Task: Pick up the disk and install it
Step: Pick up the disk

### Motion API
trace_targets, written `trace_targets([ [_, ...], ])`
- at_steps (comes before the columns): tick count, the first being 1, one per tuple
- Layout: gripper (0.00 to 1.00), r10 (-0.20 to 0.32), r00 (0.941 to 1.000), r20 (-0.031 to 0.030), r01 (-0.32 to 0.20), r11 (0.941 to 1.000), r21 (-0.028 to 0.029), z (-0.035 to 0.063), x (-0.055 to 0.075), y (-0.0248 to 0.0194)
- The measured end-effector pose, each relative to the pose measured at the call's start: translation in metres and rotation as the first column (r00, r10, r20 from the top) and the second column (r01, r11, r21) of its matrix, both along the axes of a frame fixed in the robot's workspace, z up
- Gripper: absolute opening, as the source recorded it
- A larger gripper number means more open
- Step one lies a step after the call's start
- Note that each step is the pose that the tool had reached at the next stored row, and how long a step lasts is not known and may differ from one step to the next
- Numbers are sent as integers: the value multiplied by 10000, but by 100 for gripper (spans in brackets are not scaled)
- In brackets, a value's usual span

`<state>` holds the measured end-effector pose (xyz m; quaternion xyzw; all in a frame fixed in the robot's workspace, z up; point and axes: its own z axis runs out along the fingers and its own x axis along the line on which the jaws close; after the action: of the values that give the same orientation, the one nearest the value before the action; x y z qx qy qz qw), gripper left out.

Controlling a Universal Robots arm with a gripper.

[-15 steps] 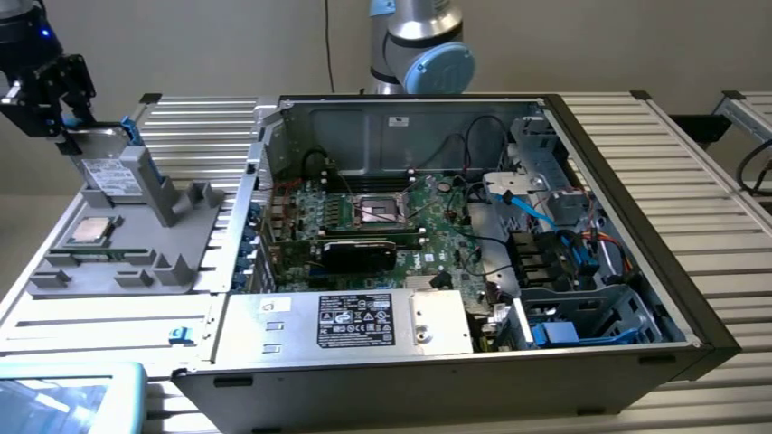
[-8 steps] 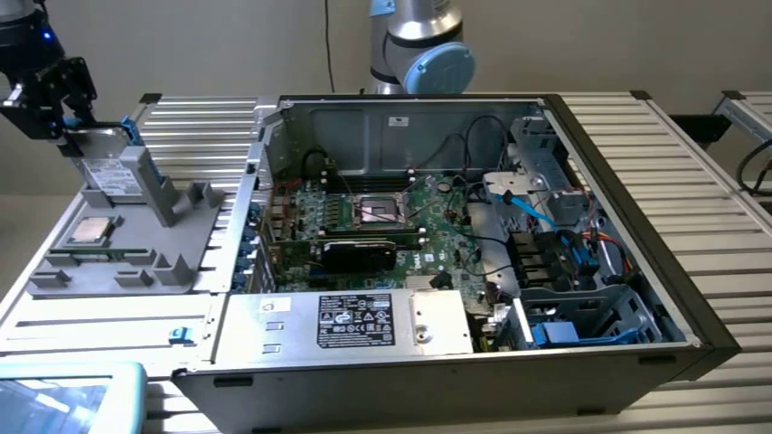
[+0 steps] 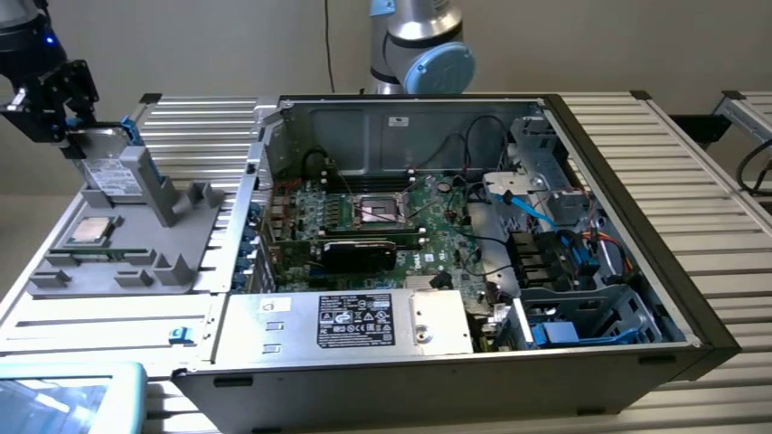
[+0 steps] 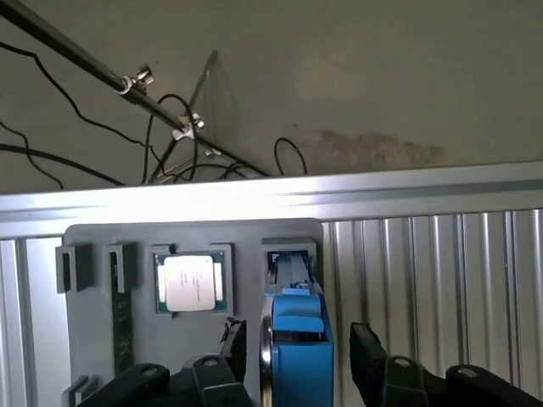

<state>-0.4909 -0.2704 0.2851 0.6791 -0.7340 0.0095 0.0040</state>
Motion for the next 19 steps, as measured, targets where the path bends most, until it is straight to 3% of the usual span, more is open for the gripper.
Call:
trace_targets([
  [15,58,-1,10000,-1,1,10000,1,-100,-1,-2],
  [19,39,-1,10000,1,1,10000,1,-103,0,-2],
])
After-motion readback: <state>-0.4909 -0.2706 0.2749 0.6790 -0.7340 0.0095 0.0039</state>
